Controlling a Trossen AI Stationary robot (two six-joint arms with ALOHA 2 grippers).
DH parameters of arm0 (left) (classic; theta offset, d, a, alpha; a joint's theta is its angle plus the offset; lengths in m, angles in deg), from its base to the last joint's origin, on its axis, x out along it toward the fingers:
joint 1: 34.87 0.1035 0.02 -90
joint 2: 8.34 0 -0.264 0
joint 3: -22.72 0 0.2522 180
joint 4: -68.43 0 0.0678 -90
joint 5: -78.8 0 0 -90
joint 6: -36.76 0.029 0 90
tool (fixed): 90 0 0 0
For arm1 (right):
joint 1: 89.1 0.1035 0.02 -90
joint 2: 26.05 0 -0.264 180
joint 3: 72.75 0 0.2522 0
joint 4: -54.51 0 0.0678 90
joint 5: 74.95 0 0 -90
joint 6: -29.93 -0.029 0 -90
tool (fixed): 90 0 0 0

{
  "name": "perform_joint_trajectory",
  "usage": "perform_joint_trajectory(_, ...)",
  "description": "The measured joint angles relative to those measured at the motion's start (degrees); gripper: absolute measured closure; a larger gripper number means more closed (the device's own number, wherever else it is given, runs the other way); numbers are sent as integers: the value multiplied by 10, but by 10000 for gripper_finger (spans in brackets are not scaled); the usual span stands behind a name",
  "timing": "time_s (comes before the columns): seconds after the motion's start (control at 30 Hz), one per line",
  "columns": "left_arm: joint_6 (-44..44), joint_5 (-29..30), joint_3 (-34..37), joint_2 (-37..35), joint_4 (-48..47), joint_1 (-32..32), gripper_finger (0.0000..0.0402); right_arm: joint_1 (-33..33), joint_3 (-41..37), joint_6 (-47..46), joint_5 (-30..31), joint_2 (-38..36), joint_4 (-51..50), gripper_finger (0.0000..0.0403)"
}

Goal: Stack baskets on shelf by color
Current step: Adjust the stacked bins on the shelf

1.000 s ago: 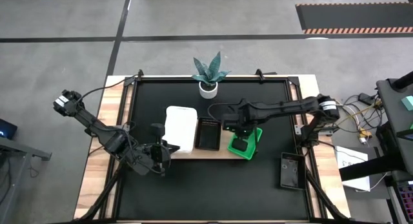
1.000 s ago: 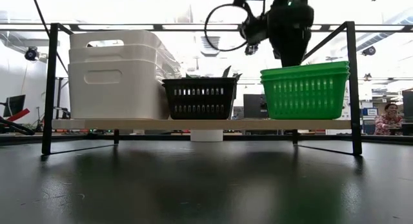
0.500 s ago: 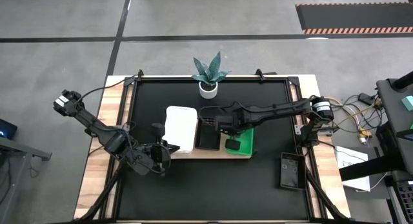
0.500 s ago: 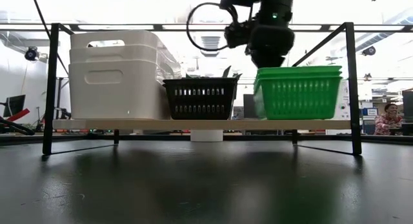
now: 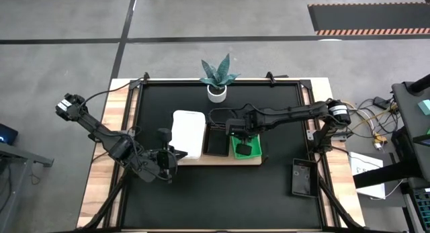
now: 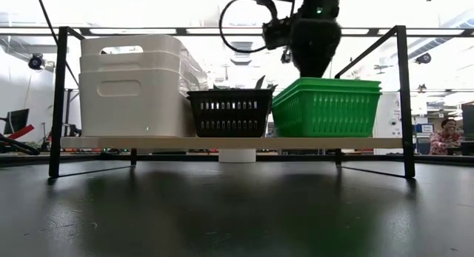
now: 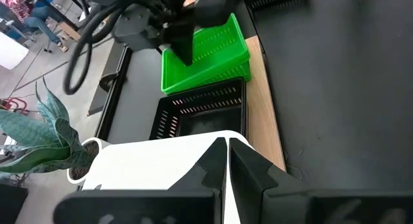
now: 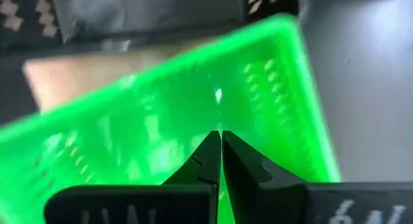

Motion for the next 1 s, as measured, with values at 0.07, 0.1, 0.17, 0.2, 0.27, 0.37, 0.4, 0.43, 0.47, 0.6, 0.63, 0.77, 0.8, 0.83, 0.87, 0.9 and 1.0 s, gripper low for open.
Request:
perform_joint_trajectory(0.07, 0, 0, 0, 0, 0, 0, 401, 3, 0, -9, -41, -2, -15, 394)
perform_joint_trajectory(0.1, 0, 0, 0, 0, 0, 0, 401, 6, 0, -10, -64, -2, -14, 394)
perform_joint_trajectory(0.17, 0, 0, 0, 0, 0, 0, 401, 16, 0, -11, -94, 0, -3, 394)
perform_joint_trajectory(0.2, 0, 0, 0, 0, 0, 0, 401, 20, 0, -13, -105, 2, 6, 394)
perform_joint_trajectory(0.27, 0, 0, 0, 0, 0, 0, 401, 29, 0, -11, -116, 8, 27, 394)
perform_joint_trajectory(0.37, 0, 0, 0, 0, 1, 0, 401, 36, 0, -4, -117, 16, 64, 394)
perform_joint_trajectory(0.4, 0, 0, 0, 0, 1, 0, 401, 37, 0, -4, -116, 18, 75, 394)
perform_joint_trajectory(0.43, 0, 0, 0, 0, 3, 0, 401, 37, 0, -4, -116, 18, 83, 394)
perform_joint_trajectory(0.47, 0, 0, 0, 0, 4, 0, 401, 37, 0, -4, -114, 19, 86, 394)
perform_joint_trajectory(0.6, 0, 0, 0, 0, 4, 0, 401, 36, 0, -8, -71, 22, 87, 394)
perform_joint_trajectory(0.63, 0, 0, 0, 0, 4, 0, 401, 36, 0, -8, -62, 22, 89, 394)
perform_joint_trajectory(0.77, 0, 0, 0, 0, 4, 0, 401, 36, 0, -2, -40, 22, 107, 394)
perform_joint_trajectory(0.8, 0, 0, 0, 0, 4, 0, 401, 36, 0, -2, -38, 22, 115, 394)
perform_joint_trajectory(0.83, 0, 0, 0, 0, 4, 0, 401, 36, 0, -2, -38, 22, 123, 394)
perform_joint_trajectory(0.87, 0, 0, 0, 0, 4, 0, 401, 36, 0, -2, -38, 22, 128, 394)
perform_joint_trajectory(0.9, 0, 0, 0, 0, 4, 0, 401, 36, 0, -2, -38, 22, 128, 394)
perform_joint_trajectory(1.0, 0, 0, 0, 0, 4, 0, 401, 36, 0, -4, -38, 22, 112, 394)
